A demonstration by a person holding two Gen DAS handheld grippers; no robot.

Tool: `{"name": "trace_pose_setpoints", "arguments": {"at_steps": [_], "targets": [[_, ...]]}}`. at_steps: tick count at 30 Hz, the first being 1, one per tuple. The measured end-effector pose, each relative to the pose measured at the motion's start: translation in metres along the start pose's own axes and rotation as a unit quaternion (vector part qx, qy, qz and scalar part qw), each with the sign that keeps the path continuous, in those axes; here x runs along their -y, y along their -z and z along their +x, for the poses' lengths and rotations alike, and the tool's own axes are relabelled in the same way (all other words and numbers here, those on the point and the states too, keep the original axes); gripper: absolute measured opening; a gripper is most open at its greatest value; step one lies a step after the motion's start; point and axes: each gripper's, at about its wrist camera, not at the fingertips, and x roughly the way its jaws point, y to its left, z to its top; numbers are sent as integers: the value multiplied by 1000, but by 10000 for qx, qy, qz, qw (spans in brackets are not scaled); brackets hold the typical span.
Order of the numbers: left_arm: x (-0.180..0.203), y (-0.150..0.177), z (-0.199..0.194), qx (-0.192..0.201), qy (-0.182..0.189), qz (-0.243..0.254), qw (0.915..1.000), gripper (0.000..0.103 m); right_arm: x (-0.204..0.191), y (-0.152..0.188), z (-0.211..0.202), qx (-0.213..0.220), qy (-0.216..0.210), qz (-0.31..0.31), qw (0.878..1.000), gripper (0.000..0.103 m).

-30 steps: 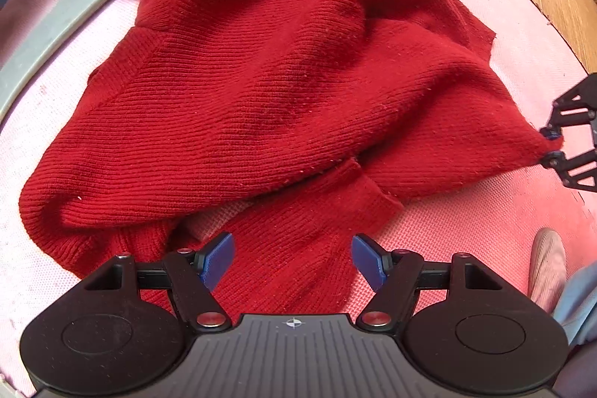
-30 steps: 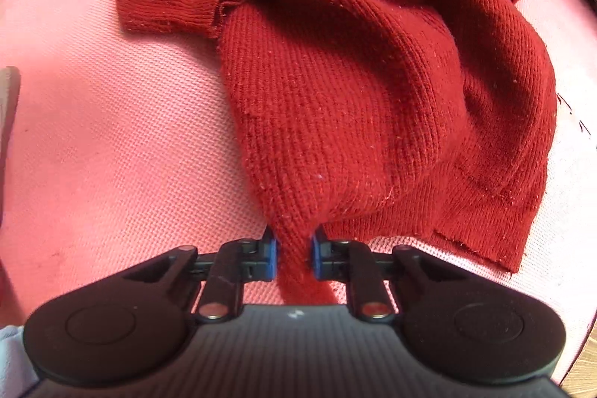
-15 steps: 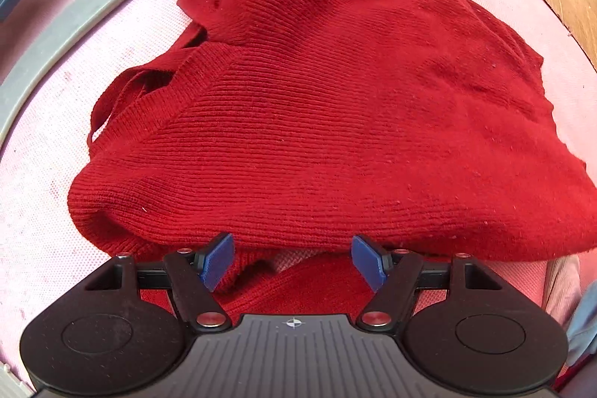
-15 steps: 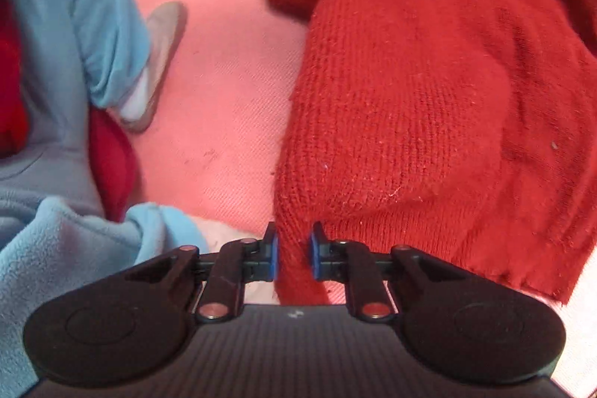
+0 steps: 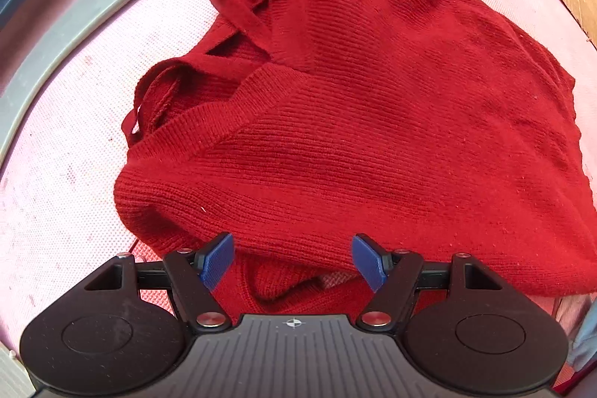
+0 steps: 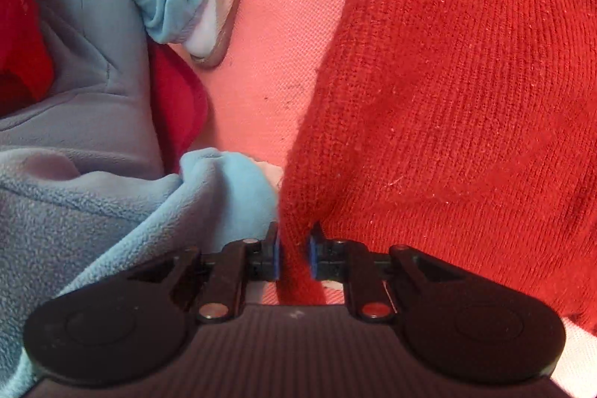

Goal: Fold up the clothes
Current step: 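Pull the gripped hem with the right gripper, spreading the sweater body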

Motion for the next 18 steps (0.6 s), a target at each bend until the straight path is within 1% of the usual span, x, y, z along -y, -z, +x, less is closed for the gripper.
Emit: {"name": "trace_pose_setpoints", "arguments": {"at_steps": [2,5,8,10,12,13,14,17,18], "targets": [[0,-4,1,-13,1,25,10000,72,-1,11,3,-68,-122,50,9999,15],[0,-9,2,-23,10,74,10000,72,2,7,5,-65,-200,41,9998,16],[3,-9,-2,2,14,138,9999,72,-1,18,1,-28,-260,-1,9997,16],[5,-7,-4,15,17,128,9999,72,1,17,-4,-18,-276,-19,9996,16],[6,-7,-4,17,21,97,9999,72,7,24,1,78,-168,73,9998,18],[7,-6,-4,16,24,97,9999,72,11,24,1,117,-97,173,9997,24],[8,-5,-4,14,26,99,9999,72,16,21,0,138,-5,266,9996,37],[13,-3,-7,38,40,134,9999,72,21,17,-11,226,360,197,9989,56],[16,-4,-8,52,53,154,9999,72,24,17,-20,313,446,213,9983,58]]}}
